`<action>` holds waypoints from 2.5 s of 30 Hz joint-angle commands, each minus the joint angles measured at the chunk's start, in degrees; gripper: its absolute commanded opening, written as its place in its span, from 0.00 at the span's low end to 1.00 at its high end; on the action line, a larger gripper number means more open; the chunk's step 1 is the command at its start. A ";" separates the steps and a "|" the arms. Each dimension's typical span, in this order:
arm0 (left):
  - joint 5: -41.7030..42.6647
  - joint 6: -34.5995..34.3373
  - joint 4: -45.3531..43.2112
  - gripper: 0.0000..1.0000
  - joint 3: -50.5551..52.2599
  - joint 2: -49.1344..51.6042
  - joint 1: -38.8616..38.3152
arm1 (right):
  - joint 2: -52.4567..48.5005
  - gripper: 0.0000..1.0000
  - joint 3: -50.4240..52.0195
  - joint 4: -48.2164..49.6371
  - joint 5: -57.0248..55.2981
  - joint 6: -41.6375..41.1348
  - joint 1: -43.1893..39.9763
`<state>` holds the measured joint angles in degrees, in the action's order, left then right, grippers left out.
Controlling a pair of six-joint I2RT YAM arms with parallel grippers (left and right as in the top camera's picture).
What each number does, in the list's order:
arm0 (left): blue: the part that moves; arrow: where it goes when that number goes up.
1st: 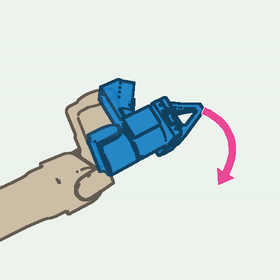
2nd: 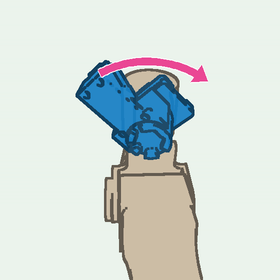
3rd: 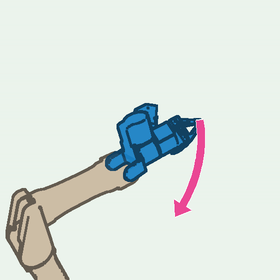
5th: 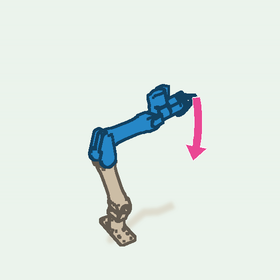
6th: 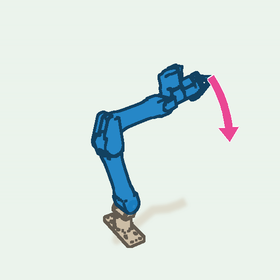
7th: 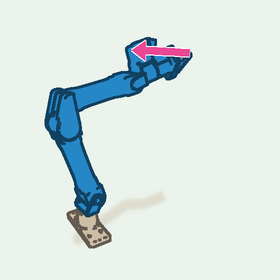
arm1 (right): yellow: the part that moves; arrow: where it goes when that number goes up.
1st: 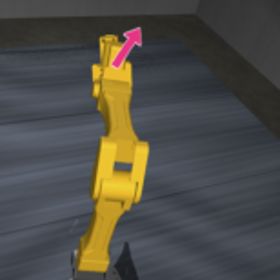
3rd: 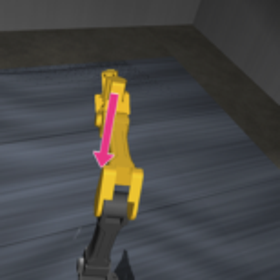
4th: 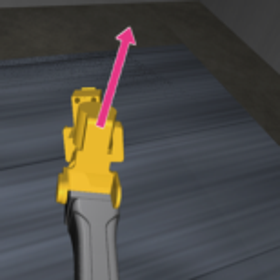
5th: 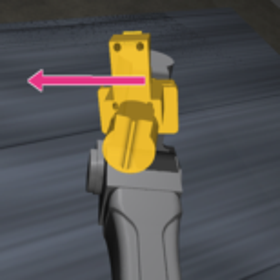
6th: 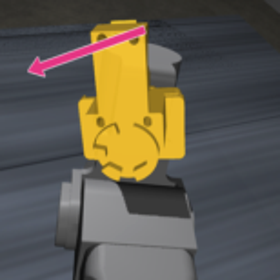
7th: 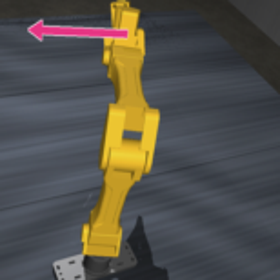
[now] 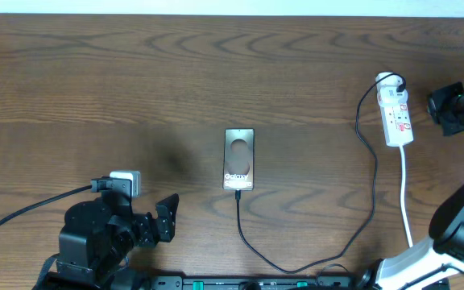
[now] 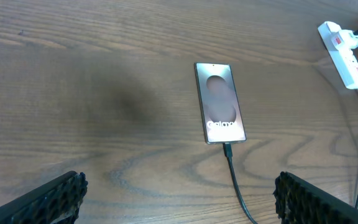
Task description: Plug charger to phone and switch on socket
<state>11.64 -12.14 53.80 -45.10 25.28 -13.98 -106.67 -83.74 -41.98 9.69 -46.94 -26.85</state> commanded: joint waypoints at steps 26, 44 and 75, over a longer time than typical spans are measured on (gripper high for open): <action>-0.57 0.50 0.17 0.98 -0.02 -0.24 0.20 | -13.66 0.01 -1.38 12.85 16.85 -4.92 -0.42; -0.57 0.50 0.17 0.98 -0.02 -0.24 0.20 | -18.86 0.01 -1.27 10.80 12.50 -2.12 3.02; -0.57 0.52 0.17 0.98 -0.02 -0.24 0.20 | 51.63 0.75 -1.36 21.22 5.46 10.75 8.11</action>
<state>11.64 -12.14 53.82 -45.10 25.28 -13.98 -57.12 -85.32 -22.37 15.44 -34.89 -21.10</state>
